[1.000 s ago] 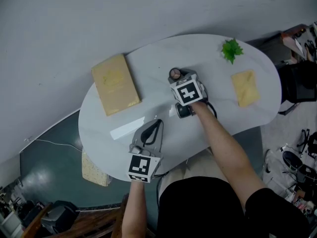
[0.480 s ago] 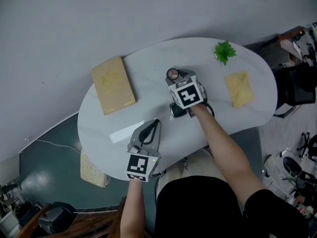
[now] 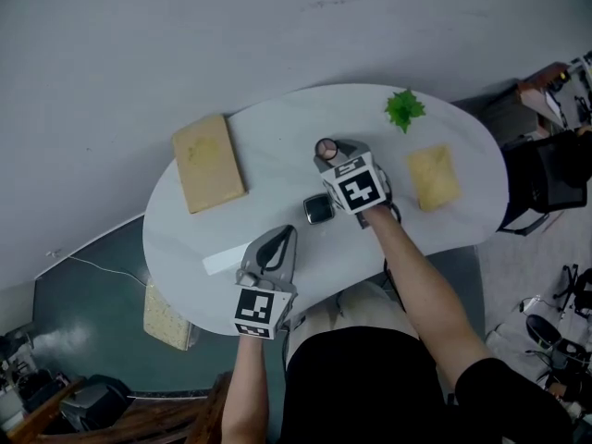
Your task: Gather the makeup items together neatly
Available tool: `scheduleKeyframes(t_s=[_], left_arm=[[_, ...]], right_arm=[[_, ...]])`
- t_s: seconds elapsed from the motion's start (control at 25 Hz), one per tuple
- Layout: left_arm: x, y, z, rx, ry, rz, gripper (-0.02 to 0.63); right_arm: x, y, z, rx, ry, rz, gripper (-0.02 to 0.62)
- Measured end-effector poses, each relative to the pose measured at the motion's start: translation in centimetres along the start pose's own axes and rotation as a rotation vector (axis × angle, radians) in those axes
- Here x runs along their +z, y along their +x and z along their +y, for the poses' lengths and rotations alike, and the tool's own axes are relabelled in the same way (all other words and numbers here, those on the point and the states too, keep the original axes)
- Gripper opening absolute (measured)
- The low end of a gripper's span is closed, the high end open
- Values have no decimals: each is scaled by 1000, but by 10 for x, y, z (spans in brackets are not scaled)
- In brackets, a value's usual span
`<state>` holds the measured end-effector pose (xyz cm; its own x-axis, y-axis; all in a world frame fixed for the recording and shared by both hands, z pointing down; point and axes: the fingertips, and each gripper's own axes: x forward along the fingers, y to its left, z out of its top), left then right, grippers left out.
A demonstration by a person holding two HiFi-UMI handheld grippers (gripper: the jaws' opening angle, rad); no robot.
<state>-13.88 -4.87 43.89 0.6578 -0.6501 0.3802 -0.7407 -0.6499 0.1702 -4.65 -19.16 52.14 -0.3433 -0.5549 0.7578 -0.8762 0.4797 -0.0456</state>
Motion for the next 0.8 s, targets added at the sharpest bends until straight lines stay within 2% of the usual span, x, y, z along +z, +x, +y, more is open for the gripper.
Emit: scheduleKeyframes(t_s=[0.44,0.8], left_arm=[[15,15,-26,69,0,-20,-3],[29,33,-43,111,18,-33,-3]], right_arm=[[-15,-44,-30,35,-65,-16,221],[-45,-61,-44,94,-115,-6,221]])
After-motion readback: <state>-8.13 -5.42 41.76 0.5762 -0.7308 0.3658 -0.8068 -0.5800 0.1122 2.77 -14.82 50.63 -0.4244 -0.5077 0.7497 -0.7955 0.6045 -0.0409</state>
